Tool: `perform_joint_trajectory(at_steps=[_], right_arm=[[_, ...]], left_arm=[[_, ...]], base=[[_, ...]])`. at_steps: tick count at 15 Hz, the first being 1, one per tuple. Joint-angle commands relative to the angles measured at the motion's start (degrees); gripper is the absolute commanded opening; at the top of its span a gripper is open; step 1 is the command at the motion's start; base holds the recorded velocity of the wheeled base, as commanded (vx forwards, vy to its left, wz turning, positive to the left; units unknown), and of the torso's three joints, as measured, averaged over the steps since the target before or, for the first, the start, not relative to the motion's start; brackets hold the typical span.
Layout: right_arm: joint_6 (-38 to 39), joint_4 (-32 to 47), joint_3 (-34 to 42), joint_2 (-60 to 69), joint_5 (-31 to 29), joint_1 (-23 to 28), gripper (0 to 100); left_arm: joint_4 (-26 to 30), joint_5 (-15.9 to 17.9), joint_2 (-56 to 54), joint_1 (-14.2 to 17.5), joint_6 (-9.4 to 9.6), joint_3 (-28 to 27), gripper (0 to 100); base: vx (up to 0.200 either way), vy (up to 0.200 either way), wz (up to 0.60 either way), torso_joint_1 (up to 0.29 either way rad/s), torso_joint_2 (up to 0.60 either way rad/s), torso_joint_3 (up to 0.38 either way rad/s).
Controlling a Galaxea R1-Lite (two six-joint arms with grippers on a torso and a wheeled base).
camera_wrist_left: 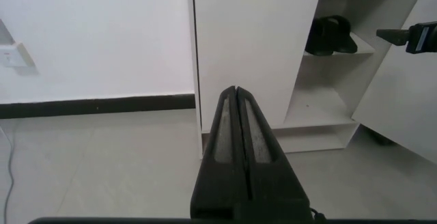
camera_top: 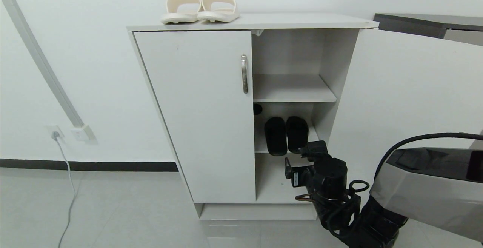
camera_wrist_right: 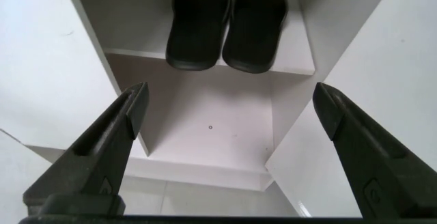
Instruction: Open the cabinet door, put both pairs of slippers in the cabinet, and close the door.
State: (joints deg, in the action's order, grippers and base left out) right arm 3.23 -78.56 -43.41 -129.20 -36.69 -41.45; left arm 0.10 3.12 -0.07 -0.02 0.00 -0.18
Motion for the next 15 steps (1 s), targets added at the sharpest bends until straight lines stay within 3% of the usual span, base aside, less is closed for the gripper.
perform_joint_trajectory(at_steps=[1, 8, 15], right_arm=[[0.0, 0.0, 0.0, -0.3, 0.0, -0.1, 100], [-0.6, -0.1, 0.0, -0.3, 0.0, 0.0, 100], [-0.7, -1.2, 0.5, -0.3, 0.2, 0.0, 100]], left_arm=[[0.0, 0.0, 0.1, 0.0, 0.09, 0.0, 0], [0.0, 0.0, 0.1, 0.0, 0.00, 0.0, 0], [0.0, 0.0, 0.1, 0.0, -0.09, 0.0, 0]], base=[[0.000, 0.000, 0.00, 0.000, 0.00, 0.000], [0.000, 0.000, 0.00, 0.000, 0.00, 0.000], [0.000, 0.200, 0.00, 0.005, 0.00, 0.005]])
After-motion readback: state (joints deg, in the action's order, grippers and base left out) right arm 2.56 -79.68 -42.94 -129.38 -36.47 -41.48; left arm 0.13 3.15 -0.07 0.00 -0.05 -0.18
